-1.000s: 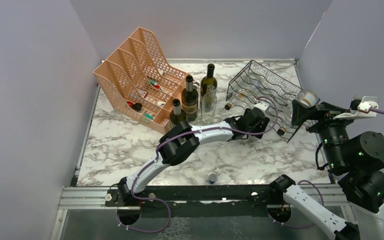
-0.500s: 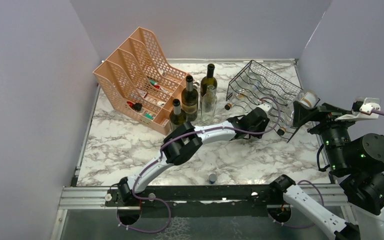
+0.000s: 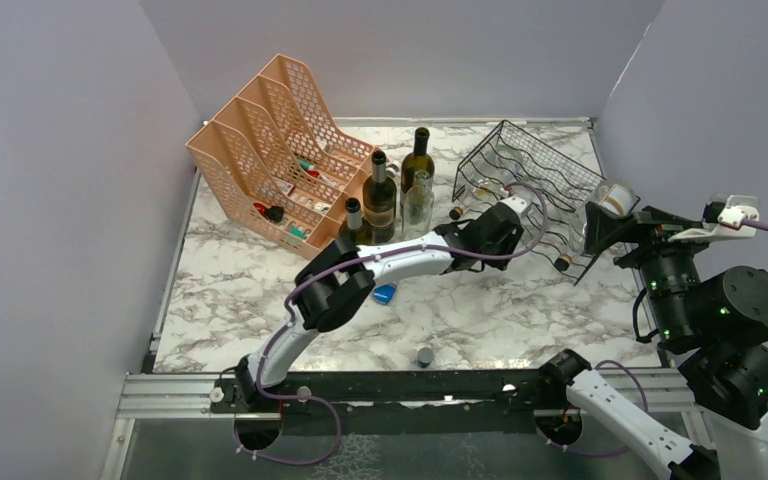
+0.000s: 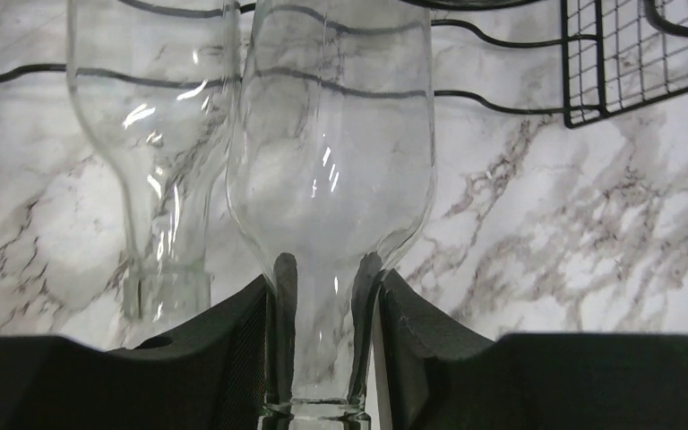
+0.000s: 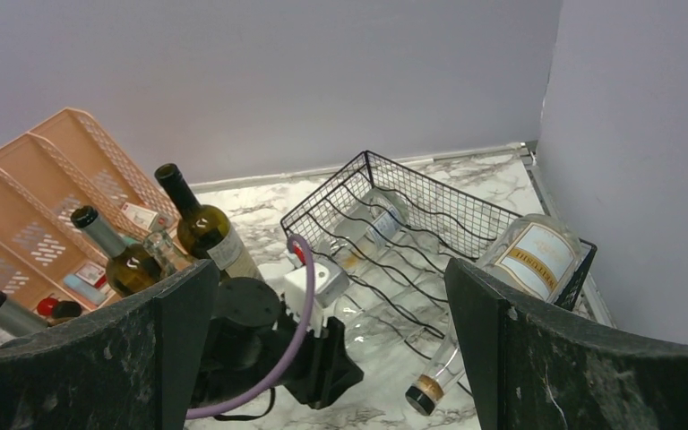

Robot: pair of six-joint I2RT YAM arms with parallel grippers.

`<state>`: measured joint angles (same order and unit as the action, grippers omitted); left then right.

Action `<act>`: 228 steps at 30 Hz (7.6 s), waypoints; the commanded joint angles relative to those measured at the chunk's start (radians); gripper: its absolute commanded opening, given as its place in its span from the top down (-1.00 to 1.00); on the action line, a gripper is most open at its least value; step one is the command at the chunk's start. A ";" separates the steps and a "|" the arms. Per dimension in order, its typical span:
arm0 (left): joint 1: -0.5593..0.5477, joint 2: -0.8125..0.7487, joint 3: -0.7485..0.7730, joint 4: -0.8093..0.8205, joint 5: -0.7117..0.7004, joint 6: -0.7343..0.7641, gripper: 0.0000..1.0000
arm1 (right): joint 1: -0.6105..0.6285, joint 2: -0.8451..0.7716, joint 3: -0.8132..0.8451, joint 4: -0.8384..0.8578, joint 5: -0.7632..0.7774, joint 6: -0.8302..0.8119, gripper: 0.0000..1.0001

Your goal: Take the wine bottle off the wine rack

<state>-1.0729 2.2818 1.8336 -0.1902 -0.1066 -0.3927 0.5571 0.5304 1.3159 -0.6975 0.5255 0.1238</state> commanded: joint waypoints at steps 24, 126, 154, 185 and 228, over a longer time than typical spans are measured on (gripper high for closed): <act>-0.003 -0.801 -0.658 -0.267 0.009 0.026 1.00 | 0.004 -0.026 -0.548 0.438 -0.559 -0.185 -0.99; 0.001 -1.530 -0.710 -0.453 -0.330 0.048 -0.99 | 0.178 1.267 -0.865 2.473 -0.691 0.002 -0.73; 0.001 -1.370 -0.654 -0.397 -0.257 0.053 -0.99 | 0.178 0.316 -0.770 0.836 -0.270 -0.018 -0.99; -0.183 -0.700 -0.492 -0.140 -0.280 0.168 -0.99 | -0.266 0.507 0.095 0.045 -0.224 0.248 -0.99; 0.053 0.210 0.250 -0.098 -0.211 0.328 -0.67 | -0.266 0.075 0.043 0.147 -0.207 0.191 -0.99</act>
<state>-1.0275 2.4550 2.0357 -0.3004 -0.3523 -0.0498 0.2943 0.6140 1.3464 -0.5240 0.3218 0.3347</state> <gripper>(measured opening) 0.869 0.995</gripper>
